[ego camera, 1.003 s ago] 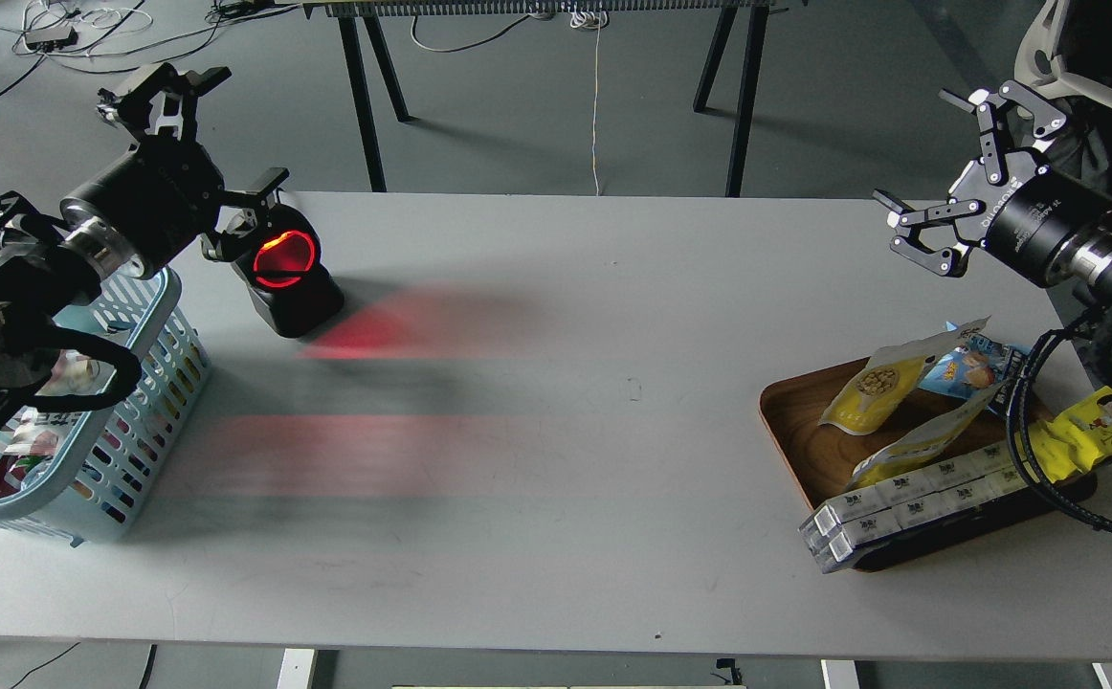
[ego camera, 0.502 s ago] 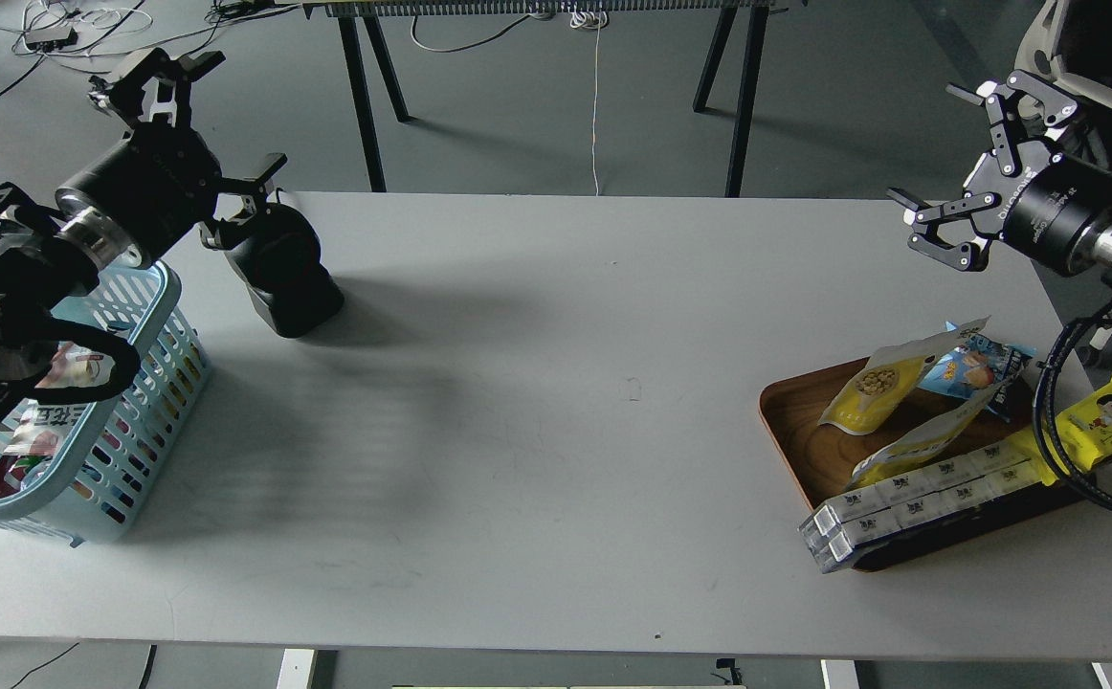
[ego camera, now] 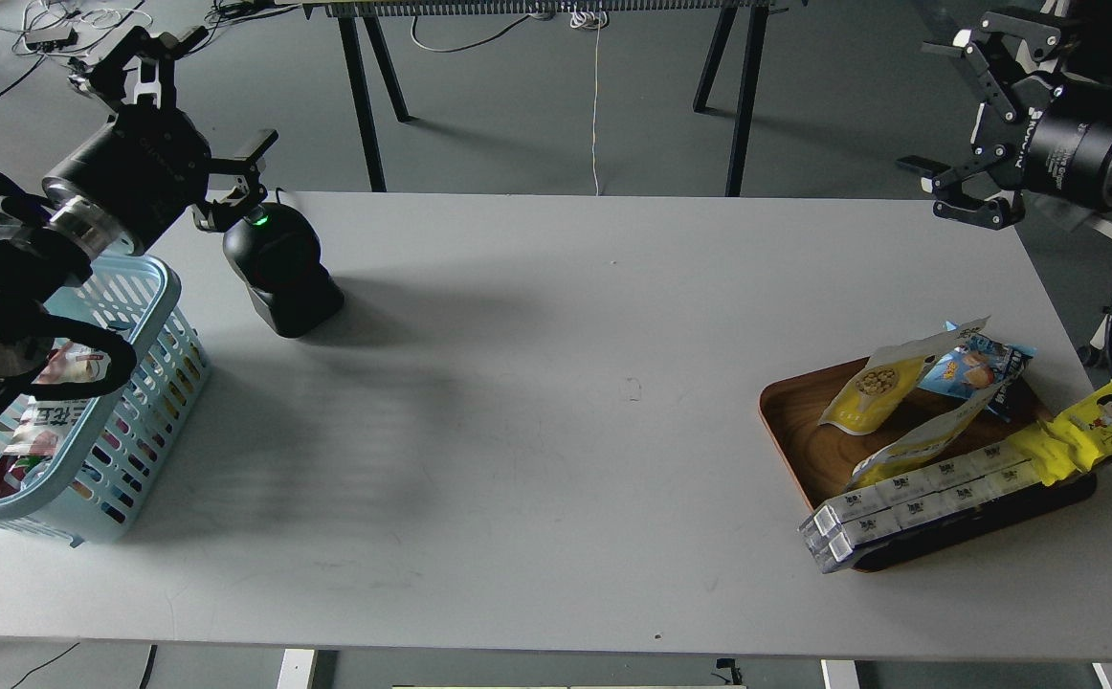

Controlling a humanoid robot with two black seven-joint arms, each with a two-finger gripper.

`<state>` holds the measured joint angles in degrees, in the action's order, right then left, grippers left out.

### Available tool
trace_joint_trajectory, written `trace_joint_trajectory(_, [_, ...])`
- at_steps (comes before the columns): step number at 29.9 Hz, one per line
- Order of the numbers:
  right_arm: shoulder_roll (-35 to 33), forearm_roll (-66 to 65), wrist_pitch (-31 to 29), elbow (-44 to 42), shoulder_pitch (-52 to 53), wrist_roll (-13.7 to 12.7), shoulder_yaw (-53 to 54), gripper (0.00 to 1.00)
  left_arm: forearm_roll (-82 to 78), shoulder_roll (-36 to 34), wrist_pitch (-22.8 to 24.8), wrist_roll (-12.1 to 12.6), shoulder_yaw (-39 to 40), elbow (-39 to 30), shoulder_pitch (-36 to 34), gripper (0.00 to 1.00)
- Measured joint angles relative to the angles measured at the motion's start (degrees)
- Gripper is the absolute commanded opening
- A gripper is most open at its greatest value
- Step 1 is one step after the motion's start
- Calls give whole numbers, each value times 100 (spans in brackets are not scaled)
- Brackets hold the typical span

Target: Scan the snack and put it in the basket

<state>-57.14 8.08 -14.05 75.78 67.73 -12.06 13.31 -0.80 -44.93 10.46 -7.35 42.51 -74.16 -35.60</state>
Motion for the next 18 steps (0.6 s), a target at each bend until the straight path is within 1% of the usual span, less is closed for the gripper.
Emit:
trace_joint_trajectory(6, [-445,-2,52,575,899,-247,-880,99,0,-23,10,-3,76,-3,0,100])
trace_joint_trajectory(8, [-529,-13,99,641,1215,-402,-1083,99,0,-29,18,-3,79,-9,0,100])
trace_joint_trajectory(10, [-552,-21,169,661,1527,-635,-1311,98,0,-32,34,-3,81,-10,1,100])
trace_joint_trajectory(12, [-549,-29,222,665,1919,-848,-1597,97,0,-46,47,-3,92,-10,2,100])
trace_joint_trajectory(15, [-434,-31,244,661,2585,-1023,-2134,97,0,-48,57,-3,156,-11,3,100])
trace_joint_trajectory(18, [-135,30,252,604,3370,-1153,-2801,97,0,-50,61,-4,198,-11,3,100])
